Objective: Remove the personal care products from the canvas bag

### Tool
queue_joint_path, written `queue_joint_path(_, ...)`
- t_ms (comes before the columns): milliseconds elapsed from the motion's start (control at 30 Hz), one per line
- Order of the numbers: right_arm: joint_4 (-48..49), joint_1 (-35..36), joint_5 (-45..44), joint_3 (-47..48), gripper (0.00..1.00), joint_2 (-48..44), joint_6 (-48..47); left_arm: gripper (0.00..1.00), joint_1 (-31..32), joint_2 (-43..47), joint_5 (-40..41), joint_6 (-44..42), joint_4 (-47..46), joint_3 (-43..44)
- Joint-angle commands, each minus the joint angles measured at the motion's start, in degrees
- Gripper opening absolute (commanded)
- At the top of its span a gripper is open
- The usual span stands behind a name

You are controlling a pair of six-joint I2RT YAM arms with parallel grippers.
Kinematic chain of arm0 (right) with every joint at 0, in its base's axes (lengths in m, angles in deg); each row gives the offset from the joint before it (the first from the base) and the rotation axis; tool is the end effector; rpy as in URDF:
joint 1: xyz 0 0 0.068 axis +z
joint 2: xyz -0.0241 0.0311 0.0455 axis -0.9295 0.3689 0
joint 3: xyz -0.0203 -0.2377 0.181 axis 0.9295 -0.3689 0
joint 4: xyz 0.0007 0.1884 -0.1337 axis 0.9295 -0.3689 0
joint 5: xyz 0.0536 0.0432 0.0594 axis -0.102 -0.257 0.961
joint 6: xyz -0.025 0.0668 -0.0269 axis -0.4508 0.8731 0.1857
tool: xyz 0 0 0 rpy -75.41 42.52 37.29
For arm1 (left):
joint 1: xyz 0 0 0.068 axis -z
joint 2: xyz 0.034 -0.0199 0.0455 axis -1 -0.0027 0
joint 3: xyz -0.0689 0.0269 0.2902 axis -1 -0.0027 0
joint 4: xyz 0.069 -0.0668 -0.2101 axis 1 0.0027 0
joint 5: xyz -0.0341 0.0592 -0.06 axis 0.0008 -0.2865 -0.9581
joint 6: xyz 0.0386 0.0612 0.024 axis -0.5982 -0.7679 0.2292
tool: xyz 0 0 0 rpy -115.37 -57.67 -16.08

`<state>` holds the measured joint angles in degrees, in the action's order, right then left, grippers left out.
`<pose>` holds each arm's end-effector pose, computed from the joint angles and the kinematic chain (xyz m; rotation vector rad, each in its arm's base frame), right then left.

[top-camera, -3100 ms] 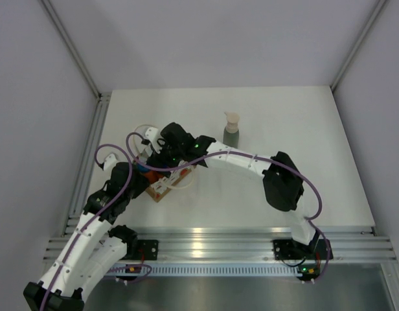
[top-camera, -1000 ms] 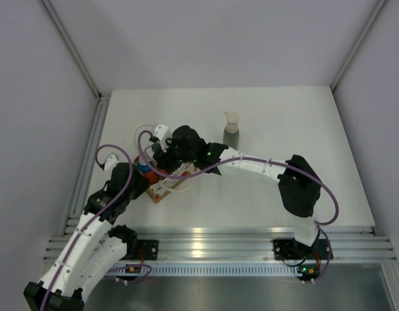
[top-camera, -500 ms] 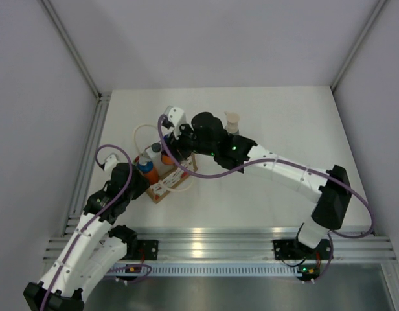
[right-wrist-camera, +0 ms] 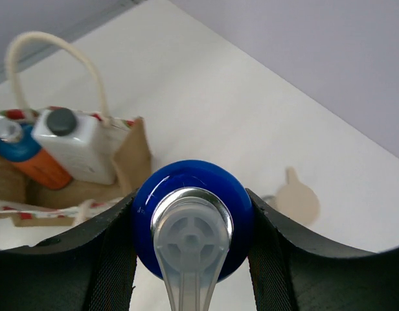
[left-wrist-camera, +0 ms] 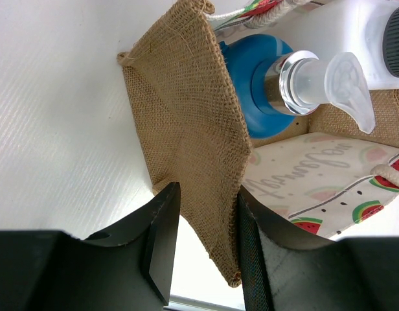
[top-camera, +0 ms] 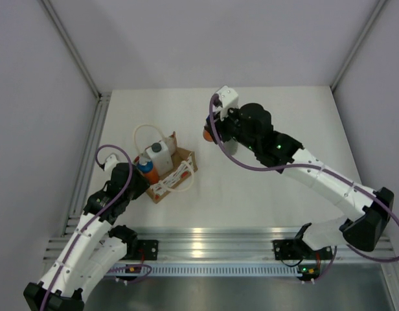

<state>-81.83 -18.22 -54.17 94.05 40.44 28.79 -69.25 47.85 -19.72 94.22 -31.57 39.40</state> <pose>0.2044 0.2337 0.4322 -0.7732 1.6310 0.4578 0.0970 -0.0161 0.2498 -0.8129 2.1789 -0.3131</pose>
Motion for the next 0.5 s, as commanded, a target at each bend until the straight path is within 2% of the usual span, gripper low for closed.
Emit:
queue_joint_path(0, 3.35, -4.94, -6.92, -2.33, 0.00, -6.83, 2.19, 0.43, -0.30, 0.87, -0.65, -0.49, -0.33, -0.08)
queue_joint_path(233, 3.52, -17.42, -8.51, -12.70, 0.00, -13.08, 5.36, 0.43, -0.30, 1.13, -0.56, -0.75, -0.15, -0.26)
queue_joint_path(467, 6.24, -28.24, -3.50, -19.64, 0.00, -12.47, 8.97, 0.43, -0.30, 1.05, -0.47, -0.93, -0.24, -0.26)
